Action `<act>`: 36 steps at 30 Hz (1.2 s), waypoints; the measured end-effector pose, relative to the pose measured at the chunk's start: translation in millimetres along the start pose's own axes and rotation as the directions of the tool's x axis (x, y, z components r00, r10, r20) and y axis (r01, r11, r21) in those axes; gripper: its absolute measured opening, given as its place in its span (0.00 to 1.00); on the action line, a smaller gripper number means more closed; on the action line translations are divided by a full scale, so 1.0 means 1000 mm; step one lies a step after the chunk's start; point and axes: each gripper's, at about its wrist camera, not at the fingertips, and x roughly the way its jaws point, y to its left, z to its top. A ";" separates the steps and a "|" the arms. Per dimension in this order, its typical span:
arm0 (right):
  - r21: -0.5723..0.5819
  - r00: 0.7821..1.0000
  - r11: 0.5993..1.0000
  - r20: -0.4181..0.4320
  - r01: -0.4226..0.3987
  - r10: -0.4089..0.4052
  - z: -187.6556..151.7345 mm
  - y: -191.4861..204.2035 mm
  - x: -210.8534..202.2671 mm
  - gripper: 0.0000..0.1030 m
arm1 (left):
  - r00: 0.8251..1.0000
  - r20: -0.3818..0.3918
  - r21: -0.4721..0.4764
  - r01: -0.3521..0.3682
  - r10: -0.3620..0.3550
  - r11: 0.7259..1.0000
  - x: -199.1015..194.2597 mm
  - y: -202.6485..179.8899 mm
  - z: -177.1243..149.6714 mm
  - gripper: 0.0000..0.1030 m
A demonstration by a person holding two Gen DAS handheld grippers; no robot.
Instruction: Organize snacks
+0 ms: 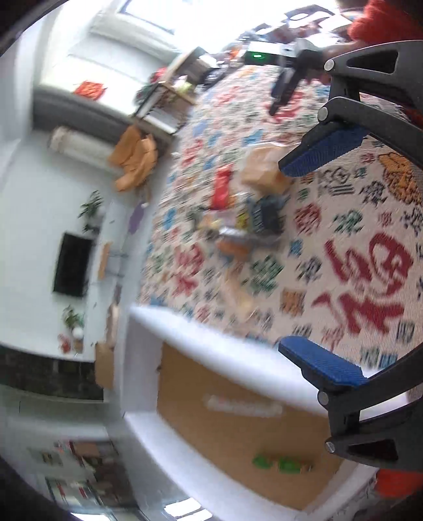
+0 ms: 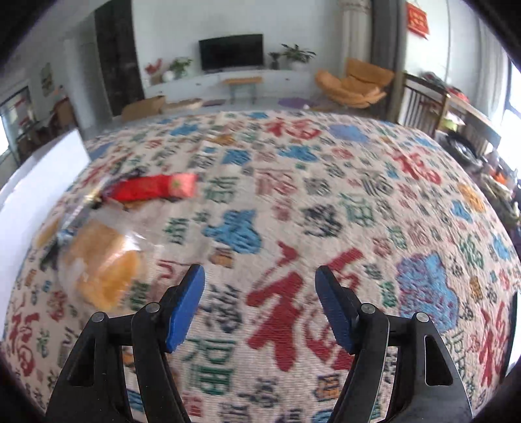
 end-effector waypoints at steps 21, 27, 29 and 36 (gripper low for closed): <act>0.039 0.996 0.997 -0.064 0.068 -0.065 -0.020 -0.032 0.038 0.79 | 0.979 -0.127 0.170 -0.135 0.157 0.976 0.140 -0.017 -0.051 0.97; 0.039 0.996 0.997 -0.064 0.068 -0.066 -0.019 -0.032 0.038 0.80 | 0.978 -0.134 0.185 -0.131 0.157 0.974 0.145 -0.020 -0.050 1.00; 0.039 0.996 0.997 -0.063 0.068 -0.065 -0.019 -0.032 0.038 0.80 | 0.978 -0.134 0.185 -0.132 0.158 0.974 0.144 -0.020 -0.050 1.00; 0.042 0.996 0.997 -0.065 0.070 -0.068 -0.019 -0.033 0.039 0.81 | 0.978 -0.134 0.185 -0.131 0.157 0.974 0.145 -0.020 -0.051 1.00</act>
